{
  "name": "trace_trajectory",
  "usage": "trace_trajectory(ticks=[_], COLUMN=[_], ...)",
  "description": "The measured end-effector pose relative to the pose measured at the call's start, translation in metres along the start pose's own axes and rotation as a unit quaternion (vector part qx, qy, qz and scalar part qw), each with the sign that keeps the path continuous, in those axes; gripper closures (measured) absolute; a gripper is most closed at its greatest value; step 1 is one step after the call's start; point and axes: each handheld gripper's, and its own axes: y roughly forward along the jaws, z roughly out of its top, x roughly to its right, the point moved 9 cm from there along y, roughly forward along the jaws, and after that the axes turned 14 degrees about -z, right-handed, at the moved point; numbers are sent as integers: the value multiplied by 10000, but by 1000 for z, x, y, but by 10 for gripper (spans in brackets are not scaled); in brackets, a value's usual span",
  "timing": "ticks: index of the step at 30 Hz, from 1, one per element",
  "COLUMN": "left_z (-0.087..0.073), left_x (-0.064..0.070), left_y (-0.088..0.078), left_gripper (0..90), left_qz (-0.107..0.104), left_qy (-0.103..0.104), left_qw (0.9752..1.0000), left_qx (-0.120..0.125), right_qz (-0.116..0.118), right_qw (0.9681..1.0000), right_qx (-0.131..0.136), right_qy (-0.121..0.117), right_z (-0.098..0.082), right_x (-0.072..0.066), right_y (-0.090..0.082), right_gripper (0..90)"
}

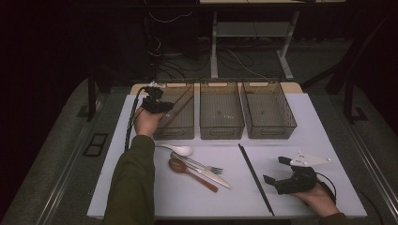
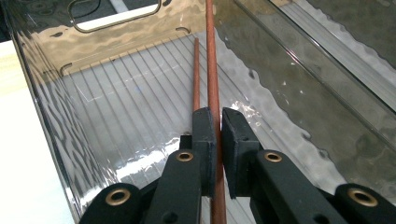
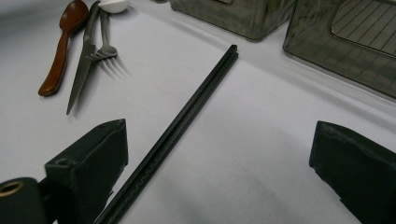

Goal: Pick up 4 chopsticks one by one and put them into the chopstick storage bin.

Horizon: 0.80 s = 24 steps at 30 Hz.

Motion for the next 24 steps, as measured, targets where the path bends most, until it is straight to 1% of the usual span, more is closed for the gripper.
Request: trace_trajectory(ticks=[2,3,6,13,18,21,24], left_z=[0,0,0,1,3,7,10], left_x=[0,-1,-1,0,4,9,16], left_y=[0,0,0,-2,-6,-9,-12], left_gripper=[810,781,744,699,645,615,584], left_qz=[28,40,41,27,-2,-87,-151], left_qy=[-28,-26,-23,46,134,162,292], left_qw=[10000,10000,10000,10000,9999,9997,9993], left_qx=[11,2,1,26,54,149,190], right_qz=[3,5,0,1,5,0,-2], right_qw=[10000,10000,10000,10000,10000,10000,10000], right_qx=[3,-4,3,0,-20,-21,-20], right_qy=[-8,-8,-6,-13,-16,-26,-25], right_z=[0,0,0,0,0,0,0], right_x=[0,0,0,0,0,0,0], right_y=[0,0,0,0,0,0,0], right_gripper=[40,40,40,40,40,40,40])
